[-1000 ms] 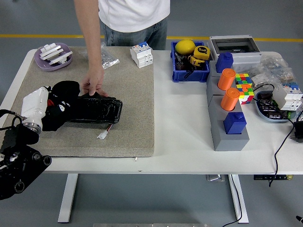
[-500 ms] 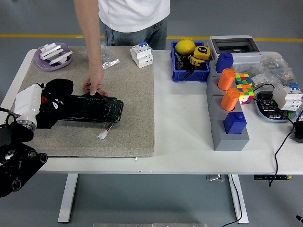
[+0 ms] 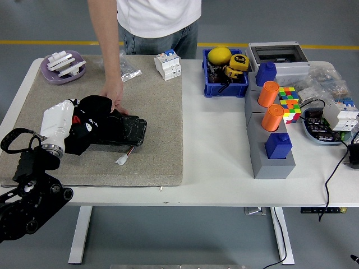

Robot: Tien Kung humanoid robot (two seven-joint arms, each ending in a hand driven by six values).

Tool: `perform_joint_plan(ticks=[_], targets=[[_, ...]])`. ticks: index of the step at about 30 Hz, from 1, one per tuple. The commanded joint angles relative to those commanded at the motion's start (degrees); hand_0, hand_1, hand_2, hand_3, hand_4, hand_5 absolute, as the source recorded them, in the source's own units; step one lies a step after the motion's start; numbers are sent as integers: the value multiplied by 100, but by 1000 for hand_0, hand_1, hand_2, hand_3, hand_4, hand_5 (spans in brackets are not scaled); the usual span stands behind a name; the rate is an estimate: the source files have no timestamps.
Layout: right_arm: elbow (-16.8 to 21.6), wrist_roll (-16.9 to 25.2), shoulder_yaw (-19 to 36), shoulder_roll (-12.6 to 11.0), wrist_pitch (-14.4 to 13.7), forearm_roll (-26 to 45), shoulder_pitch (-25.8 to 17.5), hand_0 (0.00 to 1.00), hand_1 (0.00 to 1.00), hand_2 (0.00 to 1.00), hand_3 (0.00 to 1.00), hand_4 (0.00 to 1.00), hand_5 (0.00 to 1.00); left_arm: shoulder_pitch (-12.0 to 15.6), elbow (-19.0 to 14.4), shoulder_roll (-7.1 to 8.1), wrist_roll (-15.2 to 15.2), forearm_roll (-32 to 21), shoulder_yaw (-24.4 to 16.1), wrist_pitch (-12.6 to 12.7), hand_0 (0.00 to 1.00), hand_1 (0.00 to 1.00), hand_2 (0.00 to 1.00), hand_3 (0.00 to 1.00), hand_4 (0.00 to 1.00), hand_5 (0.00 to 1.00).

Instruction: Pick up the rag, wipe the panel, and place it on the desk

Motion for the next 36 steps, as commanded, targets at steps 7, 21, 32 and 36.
perform_joint_plan(ticks=[7, 21, 32, 36], targets=[[2, -13, 20, -13, 0, -27, -3, 707, 622, 684, 642, 998, 570, -85, -163, -132, 68, -48, 578, -52, 340, 160, 463, 421, 193, 2], [-1, -42, 91, -25, -2, -108, 7, 706, 620, 684, 642, 998, 571, -256, -560, -265, 190, 7, 1341, -119, 339, 162, 466, 427, 202, 2], [-2, -42, 97, -16, -6, -126, -4, 703, 621, 684, 642, 998, 572, -232, -484, -284, 197, 7, 1217, -95, 341, 160, 463, 422, 195, 2], [-5, -52, 118, -18, -9, -148, -8, 704, 620, 684, 641, 998, 571, -216, -306, -245, 176, -8, 1018, -82, 341, 159, 461, 420, 193, 2]])
